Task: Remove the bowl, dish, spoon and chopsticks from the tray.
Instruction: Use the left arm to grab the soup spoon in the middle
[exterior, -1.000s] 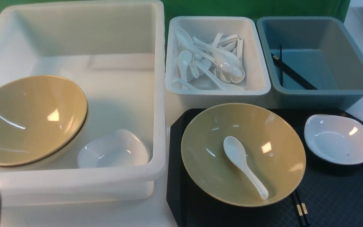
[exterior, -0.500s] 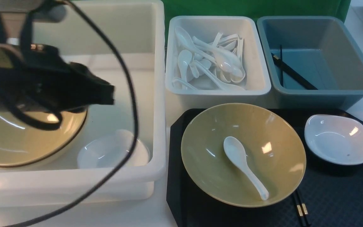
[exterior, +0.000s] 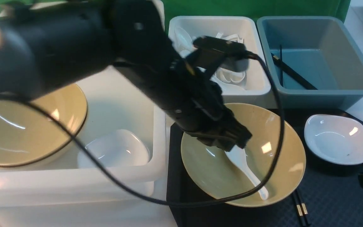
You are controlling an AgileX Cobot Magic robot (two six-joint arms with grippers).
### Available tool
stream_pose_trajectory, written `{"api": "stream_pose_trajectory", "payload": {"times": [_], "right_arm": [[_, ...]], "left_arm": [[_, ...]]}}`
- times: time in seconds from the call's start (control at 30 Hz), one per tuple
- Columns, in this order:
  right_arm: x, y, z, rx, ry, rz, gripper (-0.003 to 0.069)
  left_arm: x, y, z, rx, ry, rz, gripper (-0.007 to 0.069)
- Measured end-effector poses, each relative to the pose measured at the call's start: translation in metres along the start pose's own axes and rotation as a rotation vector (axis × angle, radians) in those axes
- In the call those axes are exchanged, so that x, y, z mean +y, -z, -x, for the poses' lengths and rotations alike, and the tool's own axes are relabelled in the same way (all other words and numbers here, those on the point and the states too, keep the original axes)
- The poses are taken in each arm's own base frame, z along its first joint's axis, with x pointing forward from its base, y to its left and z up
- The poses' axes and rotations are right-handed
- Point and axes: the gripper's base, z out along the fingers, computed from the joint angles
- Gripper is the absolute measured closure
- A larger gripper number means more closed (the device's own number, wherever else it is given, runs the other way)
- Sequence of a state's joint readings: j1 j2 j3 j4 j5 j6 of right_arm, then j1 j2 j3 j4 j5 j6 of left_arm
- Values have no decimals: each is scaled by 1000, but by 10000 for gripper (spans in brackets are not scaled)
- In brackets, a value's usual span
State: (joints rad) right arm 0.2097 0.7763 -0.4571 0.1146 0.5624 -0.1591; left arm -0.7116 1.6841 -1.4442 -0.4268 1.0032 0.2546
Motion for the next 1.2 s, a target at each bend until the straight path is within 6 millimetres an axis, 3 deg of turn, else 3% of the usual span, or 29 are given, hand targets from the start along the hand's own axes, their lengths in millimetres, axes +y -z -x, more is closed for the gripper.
{"api": "stream_pose_trajectory", "payload": {"times": [0.13,0.3,0.57,0.73,0.97,1.2], "right_arm": [[1,0,0,-2,-24,12,615],[2,0,0,-3,-39,21,614],[2,0,1,-8,-45,23,603],[3,0,1,-15,-59,31,600],[3,0,2,-17,-62,33,597],[3,0,2,-17,-62,33,589]], "left_arm": [[7,-24,14,43,-10,7,624],[16,-58,31,80,2,9,553],[32,-101,38,140,87,58,256],[38,-120,32,198,120,61,132],[42,-131,29,227,148,63,141],[45,-140,27,245,172,59,256]]}}
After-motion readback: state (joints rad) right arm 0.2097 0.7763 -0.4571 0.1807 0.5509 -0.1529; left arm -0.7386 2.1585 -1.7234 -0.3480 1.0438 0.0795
